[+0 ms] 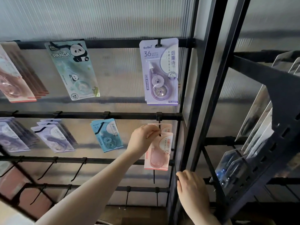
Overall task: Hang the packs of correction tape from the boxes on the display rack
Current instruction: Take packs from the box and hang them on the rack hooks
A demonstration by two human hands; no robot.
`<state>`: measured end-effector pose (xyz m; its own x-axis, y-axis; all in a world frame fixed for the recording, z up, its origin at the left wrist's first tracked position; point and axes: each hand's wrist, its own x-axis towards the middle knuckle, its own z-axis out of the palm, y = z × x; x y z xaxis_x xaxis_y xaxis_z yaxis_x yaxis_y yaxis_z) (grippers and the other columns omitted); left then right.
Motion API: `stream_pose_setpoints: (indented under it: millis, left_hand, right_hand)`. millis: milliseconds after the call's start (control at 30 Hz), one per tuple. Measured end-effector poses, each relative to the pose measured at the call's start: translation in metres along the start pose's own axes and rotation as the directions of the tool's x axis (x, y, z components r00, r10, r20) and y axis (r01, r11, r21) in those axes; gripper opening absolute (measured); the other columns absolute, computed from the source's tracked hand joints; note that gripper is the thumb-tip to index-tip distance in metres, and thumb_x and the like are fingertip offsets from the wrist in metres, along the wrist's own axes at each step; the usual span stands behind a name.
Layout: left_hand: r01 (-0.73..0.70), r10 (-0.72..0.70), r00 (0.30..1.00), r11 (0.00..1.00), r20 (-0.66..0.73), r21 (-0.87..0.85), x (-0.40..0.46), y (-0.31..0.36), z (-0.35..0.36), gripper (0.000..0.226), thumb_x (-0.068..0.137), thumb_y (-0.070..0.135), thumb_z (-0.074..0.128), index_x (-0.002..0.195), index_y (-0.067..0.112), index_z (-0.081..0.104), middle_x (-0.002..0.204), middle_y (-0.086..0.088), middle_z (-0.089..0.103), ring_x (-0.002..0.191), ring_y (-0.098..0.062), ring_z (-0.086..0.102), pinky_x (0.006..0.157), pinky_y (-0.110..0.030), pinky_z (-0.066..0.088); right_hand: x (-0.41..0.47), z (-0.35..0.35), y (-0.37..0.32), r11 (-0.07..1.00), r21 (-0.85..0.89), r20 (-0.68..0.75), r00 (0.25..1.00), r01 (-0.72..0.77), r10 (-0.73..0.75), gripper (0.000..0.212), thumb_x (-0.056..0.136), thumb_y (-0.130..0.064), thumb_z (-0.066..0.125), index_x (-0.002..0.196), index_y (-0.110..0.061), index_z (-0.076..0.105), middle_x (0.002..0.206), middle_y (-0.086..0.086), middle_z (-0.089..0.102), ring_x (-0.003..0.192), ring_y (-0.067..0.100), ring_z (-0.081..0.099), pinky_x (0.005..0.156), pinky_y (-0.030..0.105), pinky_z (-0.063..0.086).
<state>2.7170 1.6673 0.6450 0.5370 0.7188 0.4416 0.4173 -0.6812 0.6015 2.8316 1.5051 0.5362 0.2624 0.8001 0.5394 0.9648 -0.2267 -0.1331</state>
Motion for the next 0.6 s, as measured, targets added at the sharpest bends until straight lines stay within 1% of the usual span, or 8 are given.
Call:
stream_pose_setpoints:
  millis: [67, 167, 333, 400, 467, 600]
  left_hand:
    - [0.006, -0.006, 1.0, 1.0, -0.023, -0.009, 0.003, 0.0, 0.003, 0.015, 0.09, 0.015, 0.057, 0.1, 0.009, 0.068, 0.101, -0.004, 0.069, 0.088, -0.017, 0.062, 0.074, -0.028, 0.051]
    - [0.024, -0.024, 0.999, 1.0, -0.029, -0.015, 0.008, -0.001, 0.006, 0.016, 0.091, 0.014, 0.056, 0.101, 0.009, 0.067, 0.101, -0.003, 0.068, 0.09, -0.016, 0.061, 0.075, -0.03, 0.052]
    - [0.022, -0.023, 0.999, 1.0, -0.038, -0.016, 0.013, -0.004, 0.009, 0.016, 0.093, 0.015, 0.054, 0.102, 0.012, 0.066, 0.102, -0.001, 0.067, 0.089, -0.012, 0.06, 0.071, -0.018, 0.047]
    - [0.023, -0.023, 0.999, 1.0, -0.045, -0.015, 0.014, -0.005, 0.009, 0.016, 0.093, 0.015, 0.053, 0.103, 0.012, 0.066, 0.103, -0.001, 0.067, 0.09, -0.011, 0.059, 0.072, -0.016, 0.044]
    - [0.025, -0.025, 0.997, 1.0, -0.069, 0.006, 0.014, -0.005, 0.01, 0.017, 0.093, 0.016, 0.054, 0.103, 0.013, 0.067, 0.104, -0.001, 0.068, 0.092, -0.013, 0.059, 0.072, -0.017, 0.043]
    - [0.028, -0.014, 0.987, 0.996, -0.16, 0.083, 0.01, -0.008, 0.008, 0.017, 0.088, 0.019, 0.061, 0.103, 0.015, 0.068, 0.105, -0.001, 0.066, 0.094, -0.018, 0.059, 0.074, -0.023, 0.043]
  right_hand:
    - [0.0, 0.002, 0.001, 1.0, 0.003, -0.003, 1.0, 0.0, 0.0, 0.033, 0.046, -0.009, 0.088, 0.073, -0.014, 0.069, 0.067, 0.0, 0.061, 0.058, 0.019, 0.06, 0.05, 0.028, 0.049]
    - [-0.001, 0.004, 0.002, 1.0, -0.001, -0.004, 1.0, 0.0, 0.0, 0.032, 0.048, -0.008, 0.086, 0.073, -0.014, 0.068, 0.068, 0.001, 0.06, 0.058, 0.021, 0.059, 0.049, 0.03, 0.048]
    - [-0.002, 0.008, 0.003, 1.0, 0.0, 0.004, 1.0, -0.004, 0.004, 0.031, 0.049, -0.007, 0.085, 0.072, -0.015, 0.066, 0.068, 0.001, 0.058, 0.059, 0.022, 0.058, 0.05, 0.032, 0.047]
    - [-0.002, 0.008, 0.003, 1.0, 0.001, 0.01, 1.0, -0.002, 0.002, 0.031, 0.048, -0.008, 0.085, 0.071, -0.016, 0.066, 0.068, 0.0, 0.058, 0.059, 0.022, 0.058, 0.051, 0.032, 0.047]
    - [-0.002, 0.008, 0.003, 1.0, -0.001, 0.017, 1.0, -0.002, 0.002, 0.031, 0.047, -0.007, 0.085, 0.07, -0.016, 0.065, 0.067, 0.0, 0.058, 0.059, 0.022, 0.057, 0.05, 0.032, 0.047]
    - [-0.002, 0.006, 0.002, 1.0, 0.011, 0.04, 0.999, -0.006, 0.006, 0.033, 0.046, -0.007, 0.085, 0.071, -0.015, 0.065, 0.066, 0.001, 0.057, 0.057, 0.022, 0.057, 0.049, 0.033, 0.048]
